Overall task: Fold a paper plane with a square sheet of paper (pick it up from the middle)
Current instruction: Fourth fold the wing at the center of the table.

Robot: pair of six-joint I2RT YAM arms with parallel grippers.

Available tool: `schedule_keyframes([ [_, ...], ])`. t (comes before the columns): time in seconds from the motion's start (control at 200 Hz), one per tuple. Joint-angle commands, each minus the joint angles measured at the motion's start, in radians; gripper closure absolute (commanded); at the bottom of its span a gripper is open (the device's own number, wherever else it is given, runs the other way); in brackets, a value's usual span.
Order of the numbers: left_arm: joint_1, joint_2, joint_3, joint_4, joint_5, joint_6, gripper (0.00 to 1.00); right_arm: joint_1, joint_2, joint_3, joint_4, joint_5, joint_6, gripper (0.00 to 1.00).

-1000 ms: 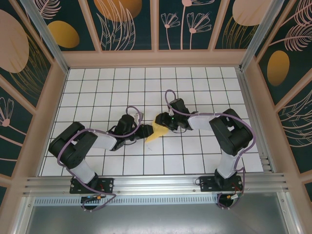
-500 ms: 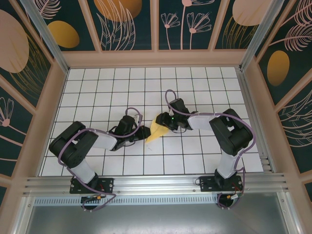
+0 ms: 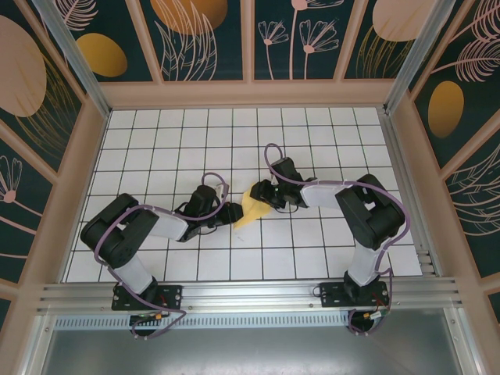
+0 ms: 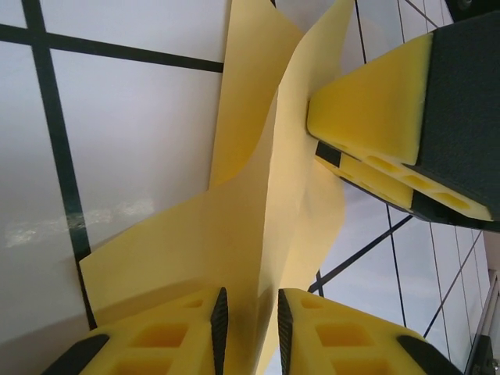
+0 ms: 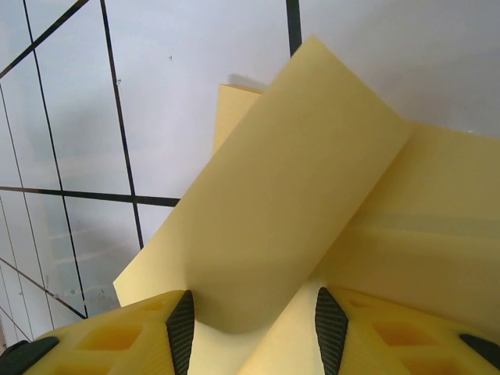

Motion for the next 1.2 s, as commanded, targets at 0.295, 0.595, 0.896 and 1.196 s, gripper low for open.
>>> schedule_keyframes([
  [0.295,0.006,0.057,0.043,0.076,0.069,-0.009,0.75,-0.017,-0.022,-0.08,0.059,-0.002,0.027,0.52],
  [0.595,0.004,0.077,0.055,0.095,0.082,-0.01,0.75,-0.035,-0.068,-0.14,0.165,-0.054,0.045,0.51],
  [0.896,0.004,0.073,0.065,0.079,0.057,0.009,0.82,-0.037,-0.162,-0.178,0.216,-0.086,0.027,0.51],
  [1.196,0.003,0.056,0.066,0.082,0.056,0.018,0.86,-0.026,-0.207,-0.175,0.043,-0.018,0.018,0.59],
])
